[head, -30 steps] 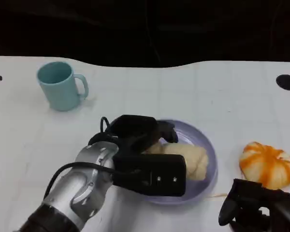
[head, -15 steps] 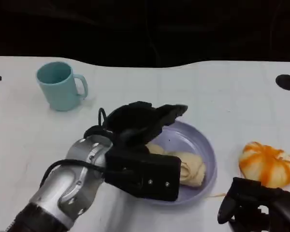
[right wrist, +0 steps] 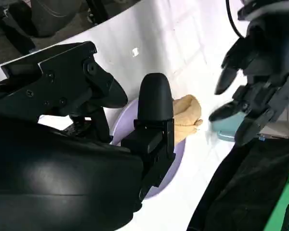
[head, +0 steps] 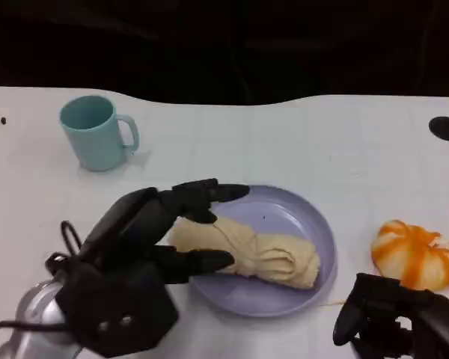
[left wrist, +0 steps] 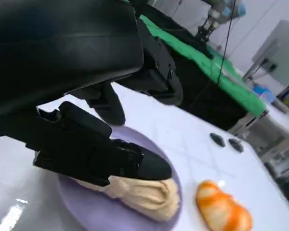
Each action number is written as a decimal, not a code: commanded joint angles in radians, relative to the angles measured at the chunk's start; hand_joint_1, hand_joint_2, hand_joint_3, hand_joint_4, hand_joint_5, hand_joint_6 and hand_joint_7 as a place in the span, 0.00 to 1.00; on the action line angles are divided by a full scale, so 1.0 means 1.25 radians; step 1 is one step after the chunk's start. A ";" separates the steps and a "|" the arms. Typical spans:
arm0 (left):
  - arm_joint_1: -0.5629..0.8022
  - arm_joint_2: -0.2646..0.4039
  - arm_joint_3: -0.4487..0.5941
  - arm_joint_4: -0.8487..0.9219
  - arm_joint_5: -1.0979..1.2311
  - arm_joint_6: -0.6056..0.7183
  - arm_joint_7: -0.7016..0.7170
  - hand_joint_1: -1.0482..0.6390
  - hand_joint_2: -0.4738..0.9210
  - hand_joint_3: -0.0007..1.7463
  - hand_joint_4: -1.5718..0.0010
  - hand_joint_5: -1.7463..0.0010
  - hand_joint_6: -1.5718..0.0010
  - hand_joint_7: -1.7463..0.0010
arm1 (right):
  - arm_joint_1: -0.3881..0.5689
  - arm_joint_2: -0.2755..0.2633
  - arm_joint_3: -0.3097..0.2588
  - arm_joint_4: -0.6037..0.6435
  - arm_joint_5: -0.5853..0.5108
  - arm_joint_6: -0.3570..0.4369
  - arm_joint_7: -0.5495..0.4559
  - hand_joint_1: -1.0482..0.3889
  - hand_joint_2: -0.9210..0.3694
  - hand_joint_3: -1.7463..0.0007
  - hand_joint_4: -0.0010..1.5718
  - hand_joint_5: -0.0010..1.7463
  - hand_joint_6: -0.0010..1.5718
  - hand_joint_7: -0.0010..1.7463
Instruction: Grasp the towel on the left side of the plate with the left hand and place it into the plate.
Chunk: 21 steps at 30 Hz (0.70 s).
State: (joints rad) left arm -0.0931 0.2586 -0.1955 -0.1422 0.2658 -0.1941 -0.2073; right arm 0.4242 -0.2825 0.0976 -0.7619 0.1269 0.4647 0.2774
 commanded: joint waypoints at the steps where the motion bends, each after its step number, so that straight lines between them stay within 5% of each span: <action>1: 0.109 -0.048 0.064 -0.094 -0.148 0.024 0.009 0.56 0.84 0.43 0.51 0.31 0.47 0.58 | 0.000 -0.007 0.004 -0.003 -0.009 -0.001 -0.005 0.71 0.22 0.37 0.45 1.00 0.37 0.90; 4: 0.187 -0.075 0.093 -0.157 -0.219 0.067 0.012 0.60 0.69 0.73 0.48 0.15 0.46 0.34 | 0.000 -0.006 0.010 -0.004 -0.012 -0.002 -0.009 0.71 0.22 0.37 0.46 1.00 0.37 0.90; 6: 0.239 -0.085 0.108 -0.194 -0.264 0.086 0.005 0.59 0.64 0.82 0.46 0.06 0.47 0.22 | -0.001 -0.006 0.011 -0.002 -0.011 -0.005 -0.008 0.71 0.22 0.37 0.46 1.00 0.38 0.90; 10: 0.317 -0.088 0.124 -0.260 -0.306 0.117 0.005 0.59 0.62 0.86 0.45 0.00 0.50 0.11 | -0.005 -0.005 0.009 -0.001 -0.009 -0.001 -0.007 0.71 0.22 0.37 0.45 1.00 0.37 0.90; 21: 0.411 -0.115 0.147 -0.373 -0.400 0.260 0.020 0.58 0.63 0.86 0.44 0.00 0.53 0.02 | -0.008 -0.013 -0.017 0.009 0.003 -0.010 0.007 0.73 0.22 0.36 0.45 1.00 0.37 0.90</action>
State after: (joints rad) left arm 0.4112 0.1183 -0.0250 -0.5928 -0.2117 0.0999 -0.1972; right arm 0.4142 -0.2833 0.0977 -0.7609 0.1225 0.4652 0.2782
